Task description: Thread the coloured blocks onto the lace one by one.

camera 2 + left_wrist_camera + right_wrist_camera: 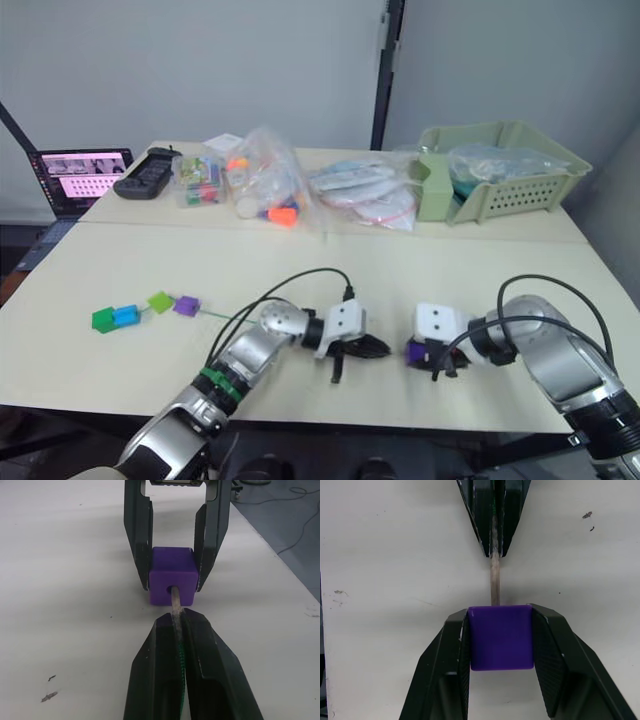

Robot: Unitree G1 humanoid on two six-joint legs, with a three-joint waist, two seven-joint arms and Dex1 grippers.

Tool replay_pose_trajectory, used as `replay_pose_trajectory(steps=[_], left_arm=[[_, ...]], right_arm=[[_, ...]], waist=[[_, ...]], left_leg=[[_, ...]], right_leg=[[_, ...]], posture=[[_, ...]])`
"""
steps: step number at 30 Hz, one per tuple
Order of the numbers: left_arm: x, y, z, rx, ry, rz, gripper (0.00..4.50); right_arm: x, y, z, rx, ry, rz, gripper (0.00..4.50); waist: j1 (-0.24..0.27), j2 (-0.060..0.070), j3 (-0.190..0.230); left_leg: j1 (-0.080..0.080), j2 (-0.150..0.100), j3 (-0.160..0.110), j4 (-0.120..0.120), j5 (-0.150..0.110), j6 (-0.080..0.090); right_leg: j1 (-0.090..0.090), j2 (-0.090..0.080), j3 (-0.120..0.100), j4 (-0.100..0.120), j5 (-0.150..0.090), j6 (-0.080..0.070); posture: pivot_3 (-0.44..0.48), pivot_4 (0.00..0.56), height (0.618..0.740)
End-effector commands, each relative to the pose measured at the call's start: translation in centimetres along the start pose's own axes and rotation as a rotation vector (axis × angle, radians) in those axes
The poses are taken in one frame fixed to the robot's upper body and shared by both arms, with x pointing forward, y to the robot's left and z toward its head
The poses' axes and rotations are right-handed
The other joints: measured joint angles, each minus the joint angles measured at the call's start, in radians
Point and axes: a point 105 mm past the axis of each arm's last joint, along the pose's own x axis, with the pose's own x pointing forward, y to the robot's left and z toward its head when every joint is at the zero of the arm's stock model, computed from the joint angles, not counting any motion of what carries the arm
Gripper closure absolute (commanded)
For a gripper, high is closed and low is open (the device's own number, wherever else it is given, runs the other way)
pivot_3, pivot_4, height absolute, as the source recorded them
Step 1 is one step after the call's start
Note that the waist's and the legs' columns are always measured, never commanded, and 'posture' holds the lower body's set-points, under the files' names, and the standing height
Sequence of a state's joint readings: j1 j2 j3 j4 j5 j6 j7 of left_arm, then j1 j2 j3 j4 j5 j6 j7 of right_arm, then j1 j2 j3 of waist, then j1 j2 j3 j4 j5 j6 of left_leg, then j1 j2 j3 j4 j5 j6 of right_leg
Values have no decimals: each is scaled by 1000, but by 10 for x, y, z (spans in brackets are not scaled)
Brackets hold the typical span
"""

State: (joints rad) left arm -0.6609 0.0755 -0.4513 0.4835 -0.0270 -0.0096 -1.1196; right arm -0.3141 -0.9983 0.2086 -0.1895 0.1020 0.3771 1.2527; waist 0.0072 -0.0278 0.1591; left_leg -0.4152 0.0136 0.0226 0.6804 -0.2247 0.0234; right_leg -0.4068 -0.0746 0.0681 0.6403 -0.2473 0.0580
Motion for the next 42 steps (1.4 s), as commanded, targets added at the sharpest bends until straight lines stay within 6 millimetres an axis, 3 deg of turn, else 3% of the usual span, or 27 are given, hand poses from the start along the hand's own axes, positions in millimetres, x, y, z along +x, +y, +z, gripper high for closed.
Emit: replay_pose_trajectory(steps=[1, 10, 17, 22, 34, 35, 42], left_arm=[[9, 0, 13, 46, -37, -19, 4500], [27, -3, 19, 2, -64, -43, 4500], [31, -5, 24, -26, -88, -48, 2208], [17, -2, 15, 15, -35, -41, 559], [-2, 1, 2, 23, 19, -20, 547], [-2, 1, 2, 22, 19, -20, 1098], [-1, 0, 0, 25, 38, -34, 3385]], right_arm=[[4, 5, -5, 31, 3, 11, 3316], [4, 5, -5, 46, -3, 6, 3316], [4, 5, -6, 58, -2, -4, 3316], [4, 5, -7, 61, 0, -7, 3316], [7, 6, -5, 62, -5, -1, 3316], [7, 6, -5, 62, -6, 0, 3316], [8, 7, -3, 64, -9, 5, 3316]], waist=[[2, 0, 0], [4, 0, 0], [4, 0, 0], [2, 0, 0], [1, 0, 0], [1, 0, 0], [0, 0, 0]], left_leg=[[0, 0, 0, 0, 0, 0], [0, 0, 0, 0, 0, 0], [1, 0, 0, 0, 0, 0], [1, 0, -1, 0, 0, 0], [1, 0, -1, 0, 0, 0], [1, 0, -1, 0, 0, 0], [1, 0, -1, 0, 0, 0]], right_leg=[[0, 0, 0, 0, 0, 0], [1, 0, 0, -1, 0, 0], [2, 0, 0, -1, 0, 0], [2, 0, 0, -1, 0, 0], [2, 0, 0, -1, 0, 0], [2, 0, 0, -1, 0, 0], [2, 1, 0, -1, 0, 0]], posture=[[0, 150, 734], [0, 150, 734], [0, 150, 734], [0, 150, 734], [0, 150, 734], [0, 150, 734], [0, 150, 734]])
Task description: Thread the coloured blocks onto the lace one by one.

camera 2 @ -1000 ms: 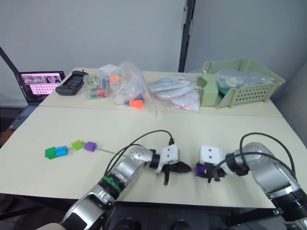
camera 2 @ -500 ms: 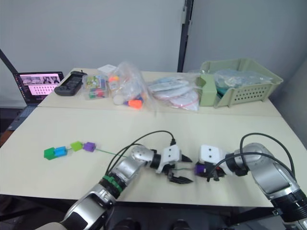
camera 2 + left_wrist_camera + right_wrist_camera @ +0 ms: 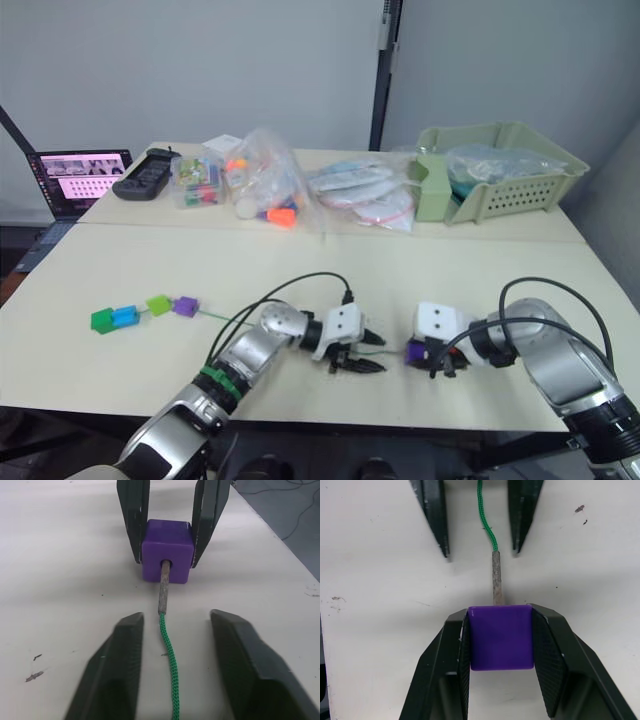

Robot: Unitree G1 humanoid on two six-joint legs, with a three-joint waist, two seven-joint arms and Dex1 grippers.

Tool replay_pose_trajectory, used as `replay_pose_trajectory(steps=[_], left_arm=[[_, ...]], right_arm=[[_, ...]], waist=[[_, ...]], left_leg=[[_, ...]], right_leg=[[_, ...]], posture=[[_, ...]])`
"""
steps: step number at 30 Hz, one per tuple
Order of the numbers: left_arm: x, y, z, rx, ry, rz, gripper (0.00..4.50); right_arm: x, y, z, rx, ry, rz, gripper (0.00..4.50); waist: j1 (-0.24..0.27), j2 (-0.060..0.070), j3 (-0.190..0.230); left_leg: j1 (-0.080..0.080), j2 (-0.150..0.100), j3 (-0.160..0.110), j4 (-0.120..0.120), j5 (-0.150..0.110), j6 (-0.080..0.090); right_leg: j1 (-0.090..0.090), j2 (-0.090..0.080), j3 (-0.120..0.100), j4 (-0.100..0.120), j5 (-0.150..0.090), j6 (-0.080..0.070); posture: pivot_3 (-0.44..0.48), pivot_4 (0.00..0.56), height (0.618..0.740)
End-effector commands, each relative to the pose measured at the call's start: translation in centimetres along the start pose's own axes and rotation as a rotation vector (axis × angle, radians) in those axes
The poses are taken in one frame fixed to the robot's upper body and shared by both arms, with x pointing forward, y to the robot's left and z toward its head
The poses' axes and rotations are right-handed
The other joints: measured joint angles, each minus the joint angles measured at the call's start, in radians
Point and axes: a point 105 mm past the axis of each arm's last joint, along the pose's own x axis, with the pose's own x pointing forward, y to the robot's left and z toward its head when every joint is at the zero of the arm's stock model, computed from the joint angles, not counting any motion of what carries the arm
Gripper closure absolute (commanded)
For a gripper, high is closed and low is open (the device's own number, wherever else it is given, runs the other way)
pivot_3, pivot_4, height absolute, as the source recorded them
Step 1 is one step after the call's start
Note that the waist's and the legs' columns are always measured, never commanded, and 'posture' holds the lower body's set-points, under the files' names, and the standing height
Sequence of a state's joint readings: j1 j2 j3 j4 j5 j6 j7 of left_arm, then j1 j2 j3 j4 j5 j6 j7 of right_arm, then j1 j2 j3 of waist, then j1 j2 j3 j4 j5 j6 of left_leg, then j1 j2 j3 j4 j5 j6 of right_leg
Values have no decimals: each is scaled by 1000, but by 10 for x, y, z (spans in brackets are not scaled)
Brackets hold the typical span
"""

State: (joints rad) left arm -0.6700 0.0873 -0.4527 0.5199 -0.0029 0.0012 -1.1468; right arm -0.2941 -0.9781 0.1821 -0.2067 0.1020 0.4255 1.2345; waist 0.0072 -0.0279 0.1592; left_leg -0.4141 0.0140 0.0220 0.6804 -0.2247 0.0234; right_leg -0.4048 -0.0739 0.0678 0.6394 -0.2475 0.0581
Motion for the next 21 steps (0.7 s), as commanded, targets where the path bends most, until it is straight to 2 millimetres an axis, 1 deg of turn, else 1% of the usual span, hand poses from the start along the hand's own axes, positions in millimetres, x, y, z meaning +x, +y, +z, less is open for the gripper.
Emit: replay_pose_trajectory(steps=[1, 3, 4, 13, 21], left_arm=[[2, 0, 12, 49, -14, -13, 3713], [3, 0, 12, 50, -13, -15, 4375], [4, 0, 12, 49, -14, -15, 4492], [13, 2, 20, 53, -37, -8, 4500], [14, 1, 20, 51, -38, -2, 4500]], right_arm=[[8, 8, -2, 18, 2, 31, 3316], [8, 8, -2, 18, 2, 33, 3316], [8, 8, -2, 18, 1, 34, 3316], [13, 13, 5, 20, -16, 60, 3316], [22, 12, 22, 6, -50, 83, 3316]], waist=[[-1, 0, 0], [-1, 0, 0], [-1, 0, 0], [-5, 0, 0], [-26, 0, 0]], left_leg=[[0, 0, 0, 0, 0, 0], [0, 0, 0, 0, 0, 0], [0, 0, 0, 0, 0, 0], [0, 0, 0, 0, 0, 0], [1, 2, -1, -2, 0, 0]], right_leg=[[0, 0, 0, 0, 0, 0], [0, 0, 0, 0, 0, 0], [0, 0, 0, 0, 0, 0], [0, 0, 0, 0, 0, 0], [0, 3, 0, 0, 0, -1]], posture=[[0, 150, 734], [0, 150, 734], [0, 150, 734], [0, 150, 734], [0, 150, 734]])
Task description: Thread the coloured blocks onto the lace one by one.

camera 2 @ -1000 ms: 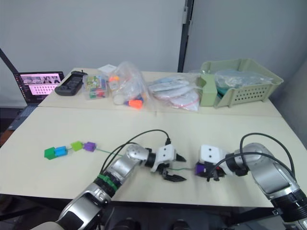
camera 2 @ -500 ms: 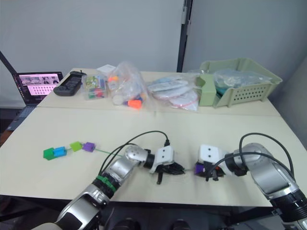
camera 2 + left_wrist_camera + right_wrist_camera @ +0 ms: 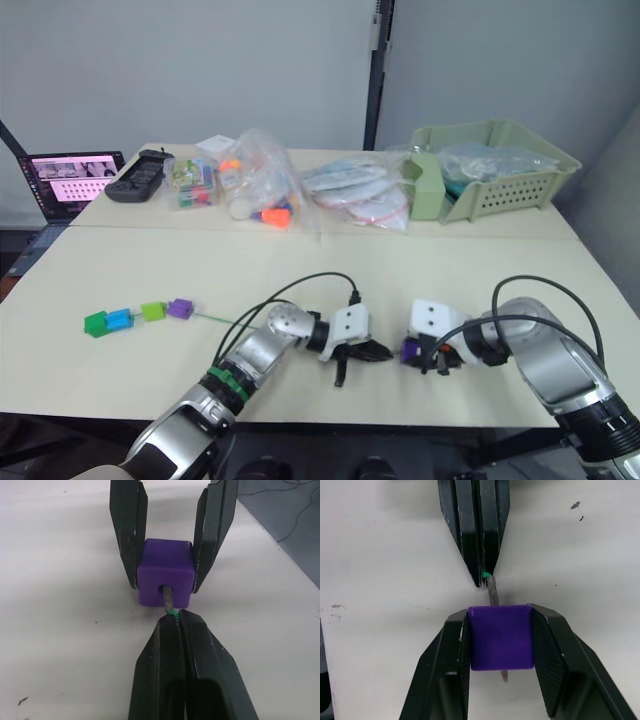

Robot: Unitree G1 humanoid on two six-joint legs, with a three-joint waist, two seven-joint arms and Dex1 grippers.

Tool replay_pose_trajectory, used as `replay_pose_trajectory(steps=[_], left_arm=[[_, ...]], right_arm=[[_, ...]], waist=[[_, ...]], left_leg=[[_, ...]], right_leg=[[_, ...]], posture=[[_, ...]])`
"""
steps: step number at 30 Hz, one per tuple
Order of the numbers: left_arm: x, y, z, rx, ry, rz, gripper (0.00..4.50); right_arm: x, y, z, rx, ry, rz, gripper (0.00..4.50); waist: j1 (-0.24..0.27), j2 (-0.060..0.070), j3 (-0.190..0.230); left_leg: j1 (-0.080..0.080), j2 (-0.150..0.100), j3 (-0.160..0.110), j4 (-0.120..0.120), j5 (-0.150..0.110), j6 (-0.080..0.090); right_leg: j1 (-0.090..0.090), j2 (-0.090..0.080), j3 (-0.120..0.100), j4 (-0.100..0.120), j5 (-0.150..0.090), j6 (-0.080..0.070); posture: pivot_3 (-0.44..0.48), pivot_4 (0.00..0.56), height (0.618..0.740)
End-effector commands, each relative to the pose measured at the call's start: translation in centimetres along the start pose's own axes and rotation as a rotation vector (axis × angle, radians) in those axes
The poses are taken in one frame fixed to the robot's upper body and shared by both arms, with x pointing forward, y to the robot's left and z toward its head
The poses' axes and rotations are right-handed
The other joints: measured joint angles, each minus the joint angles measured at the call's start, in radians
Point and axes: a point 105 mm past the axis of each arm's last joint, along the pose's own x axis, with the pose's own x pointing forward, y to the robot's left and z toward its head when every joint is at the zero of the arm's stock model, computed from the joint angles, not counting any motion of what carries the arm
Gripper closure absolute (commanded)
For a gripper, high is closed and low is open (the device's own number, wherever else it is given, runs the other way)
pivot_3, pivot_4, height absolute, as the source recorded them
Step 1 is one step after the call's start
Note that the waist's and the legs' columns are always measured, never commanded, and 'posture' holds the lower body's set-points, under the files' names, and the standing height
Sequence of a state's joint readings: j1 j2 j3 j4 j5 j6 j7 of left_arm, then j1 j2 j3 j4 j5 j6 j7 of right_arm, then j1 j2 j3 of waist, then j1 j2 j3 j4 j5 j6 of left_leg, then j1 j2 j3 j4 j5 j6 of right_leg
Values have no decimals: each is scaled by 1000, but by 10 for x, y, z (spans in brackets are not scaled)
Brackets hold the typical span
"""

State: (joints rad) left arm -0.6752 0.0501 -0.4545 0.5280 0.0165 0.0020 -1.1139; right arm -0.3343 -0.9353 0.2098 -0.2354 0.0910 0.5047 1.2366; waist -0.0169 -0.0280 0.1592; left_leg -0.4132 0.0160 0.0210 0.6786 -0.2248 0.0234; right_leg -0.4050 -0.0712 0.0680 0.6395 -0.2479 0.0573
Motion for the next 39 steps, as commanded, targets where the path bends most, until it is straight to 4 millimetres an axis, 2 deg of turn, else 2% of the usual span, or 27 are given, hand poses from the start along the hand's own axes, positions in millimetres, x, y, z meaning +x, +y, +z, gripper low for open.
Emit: replay_pose_trajectory(steps=[1, 6, 14, 17, 23, 24, 28, 31, 34, 37, 39], left_arm=[[4, 1, 13, 41, -26, -16, 4500], [3, 1, 12, 40, -24, -11, 4500], [1, 4, 14, 26, -34, 5, 4500], [-2, 6, 17, -13, -56, 15, 3713], [-22, 9, 24, -14, -74, 10, 1646], [-25, 9, 25, -14, -74, 11, 1417], [-38, 10, 27, -1, -65, 27, 84], [-43, 10, 27, 4, -62, 40, 0], [-46, 9, 25, 10, -51, 42, 0], [-48, 8, 22, 16, -42, 36, 0], [-48, 8, 22, 19, -39, 34, 0]], right_arm=[[16, 13, 12, -14, -38, 74, 3316], [20, 14, 20, -21, -47, 90, 3316], [25, 16, 19, -21, -40, 101, 3316], [25, 17, 17, -20, -35, 100, 3316], [24, 16, 16, -17, -32, 92, 3316], [23, 16, 16, -18, -32, 90, 3316], [15, 12, 23, -22, -52, 68, 3316], [11, 12, 29, -21, -72, 60, 3316], [5, 9, 36, -16, -94, 39, 1828], [-9, 6, 40, -12, -96, 16, 902], [-18, 5, 41, -6, -99, 0, 110]], waist=[[-4, 0, 0], [-7, 0, 0], [-7, 0, 0], [-9, 0, 0], [-22, 0, 0], [-23, 0, 0], [-24, 0, 0], [-18, 0, 0], [-3, 0, 0], [10, 0, 0], [14, 0, 0]], left_leg=[[0, 0, 0, 0, 0, 0], [1, 1, -1, -1, 0, 0], [2, 1, -1, -1, 0, 0], [2, 1, -1, -1, 0, 0], [3, 2, -1, -2, 0, 0], [3, 2, -2, -2, 0, 0], [3, 2, -4, -3, 0, 0], [3, 1, -7, -3, 0, 0], [1, -1, -8, -2, 0, 0], [-1, -2, -8, -1, 0, 0], [-1, -3, -8, 0, 0, 0]], right_leg=[[0, 0, 0, 0, 0, 0], [0, 2, 0, 1, 0, -1], [0, 2, 0, 1, 0, -1], [0, 2, 0, 1, 0, -1], [0, 3, 1, 1, 0, -1], [0, 3, 1, 1, -1, -2], [0, 3, 1, 2, -1, -2], [0, 2, 1, 2, -1, -2], [-1, 0, 1, 2, -1, -2], [-1, -2, 0, 1, -1, -1], [-1, -3, 0, 1, -1, 0]], posture=[[0, 150, 734], [0, 150, 734], [0, 150, 734], [0, 150, 734], [0, 150, 734], [0, 150, 734], [0, 150, 734], [0, 150, 734], [0, 150, 734], [0, 150, 734], [0, 150, 734]])
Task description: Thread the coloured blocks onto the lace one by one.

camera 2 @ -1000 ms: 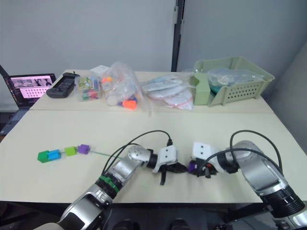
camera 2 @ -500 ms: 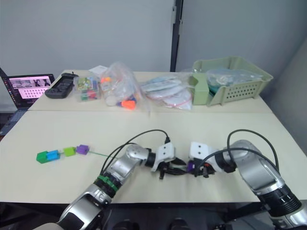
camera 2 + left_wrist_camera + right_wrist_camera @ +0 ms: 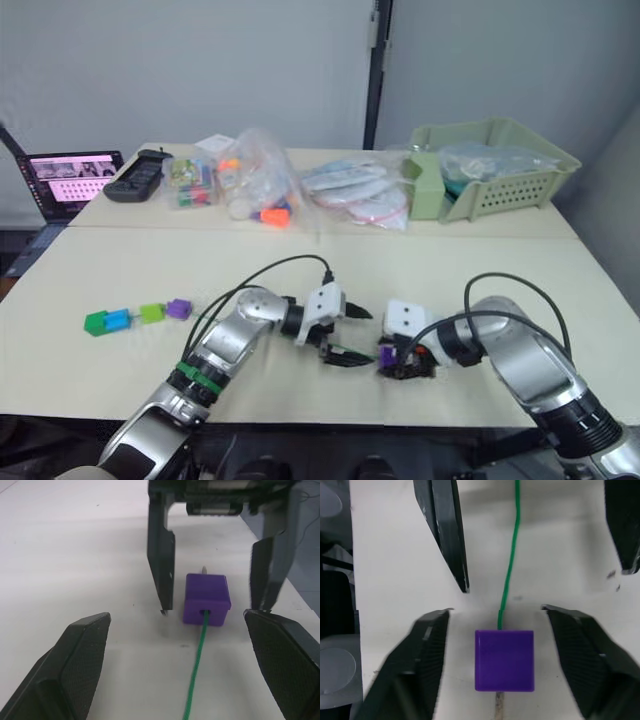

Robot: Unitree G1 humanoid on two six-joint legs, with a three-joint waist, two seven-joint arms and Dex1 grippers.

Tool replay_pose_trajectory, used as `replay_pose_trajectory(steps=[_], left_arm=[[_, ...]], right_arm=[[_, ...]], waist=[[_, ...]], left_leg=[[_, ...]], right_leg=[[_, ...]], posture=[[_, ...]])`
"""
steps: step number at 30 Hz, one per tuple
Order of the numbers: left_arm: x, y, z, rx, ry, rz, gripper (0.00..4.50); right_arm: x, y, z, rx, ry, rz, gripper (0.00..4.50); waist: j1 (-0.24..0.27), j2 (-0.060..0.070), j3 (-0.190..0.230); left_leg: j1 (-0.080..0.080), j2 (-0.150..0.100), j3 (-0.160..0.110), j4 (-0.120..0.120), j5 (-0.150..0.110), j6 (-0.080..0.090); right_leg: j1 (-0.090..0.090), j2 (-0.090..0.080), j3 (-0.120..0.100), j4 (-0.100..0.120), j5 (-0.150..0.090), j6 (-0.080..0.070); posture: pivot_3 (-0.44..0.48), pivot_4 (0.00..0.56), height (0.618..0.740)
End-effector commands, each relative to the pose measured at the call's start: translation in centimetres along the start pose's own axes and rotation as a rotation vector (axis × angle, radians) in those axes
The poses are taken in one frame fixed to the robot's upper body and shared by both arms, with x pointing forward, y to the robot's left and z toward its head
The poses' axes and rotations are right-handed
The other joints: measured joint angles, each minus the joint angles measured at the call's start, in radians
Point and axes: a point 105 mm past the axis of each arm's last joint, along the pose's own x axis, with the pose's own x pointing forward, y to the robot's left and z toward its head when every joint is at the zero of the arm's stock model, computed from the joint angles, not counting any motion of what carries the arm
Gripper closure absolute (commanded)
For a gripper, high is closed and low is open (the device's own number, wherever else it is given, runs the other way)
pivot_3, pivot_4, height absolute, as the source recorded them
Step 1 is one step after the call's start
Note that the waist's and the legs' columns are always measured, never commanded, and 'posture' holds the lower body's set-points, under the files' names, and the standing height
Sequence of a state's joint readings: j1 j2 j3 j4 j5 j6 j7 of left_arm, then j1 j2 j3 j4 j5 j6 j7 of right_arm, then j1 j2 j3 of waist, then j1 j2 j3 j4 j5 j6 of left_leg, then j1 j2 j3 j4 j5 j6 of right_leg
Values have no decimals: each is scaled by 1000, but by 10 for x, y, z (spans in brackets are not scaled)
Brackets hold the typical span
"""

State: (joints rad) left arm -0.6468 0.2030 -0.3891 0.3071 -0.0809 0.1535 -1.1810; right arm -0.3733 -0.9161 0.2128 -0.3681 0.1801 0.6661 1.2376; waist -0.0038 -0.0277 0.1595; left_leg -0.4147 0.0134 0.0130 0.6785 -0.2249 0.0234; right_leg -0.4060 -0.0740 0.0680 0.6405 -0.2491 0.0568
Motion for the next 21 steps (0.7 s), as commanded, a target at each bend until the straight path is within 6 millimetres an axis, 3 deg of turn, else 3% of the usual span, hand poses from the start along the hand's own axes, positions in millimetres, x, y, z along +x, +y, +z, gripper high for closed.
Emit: replay_pose_trajectory(steps=[1, 6, 11, 21], left_arm=[[0, -1, 10, 43, -29, -13, 0], [3, -6, 12, 64, -35, -59, 0], [12, -14, 15, 95, -50, -114, 0], [39, -15, 16, 131, -41, -166, 0]], right_arm=[[-22, -4, 14, -19, -29, -57, 46], [-54, 6, 22, 84, -94, -92, 46], [-74, 23, -1, 206, -72, -177, 46], [-76, 64, -42, 363, -20, -318, 46]], waist=[[2, 0, 0], [11, 0, 0], [22, 0, 0], [15, -1, 0]], left_leg=[[0, 0, 0, 0, 0, 0], [-1, 0, 0, 0, 0, 0], [-2, 0, 0, 0, 0, 0], [-2, -1, 2, 0, 0, 0]], right_leg=[[0, 0, 0, 0, 0, 0], [0, 0, -1, -1, 0, 0], [0, 0, -1, -2, 0, 0], [1, 0, -2, -3, -1, 2]], posture=[[0, 150, 734], [0, 150, 734], [0, 150, 734], [0, 150, 734]])
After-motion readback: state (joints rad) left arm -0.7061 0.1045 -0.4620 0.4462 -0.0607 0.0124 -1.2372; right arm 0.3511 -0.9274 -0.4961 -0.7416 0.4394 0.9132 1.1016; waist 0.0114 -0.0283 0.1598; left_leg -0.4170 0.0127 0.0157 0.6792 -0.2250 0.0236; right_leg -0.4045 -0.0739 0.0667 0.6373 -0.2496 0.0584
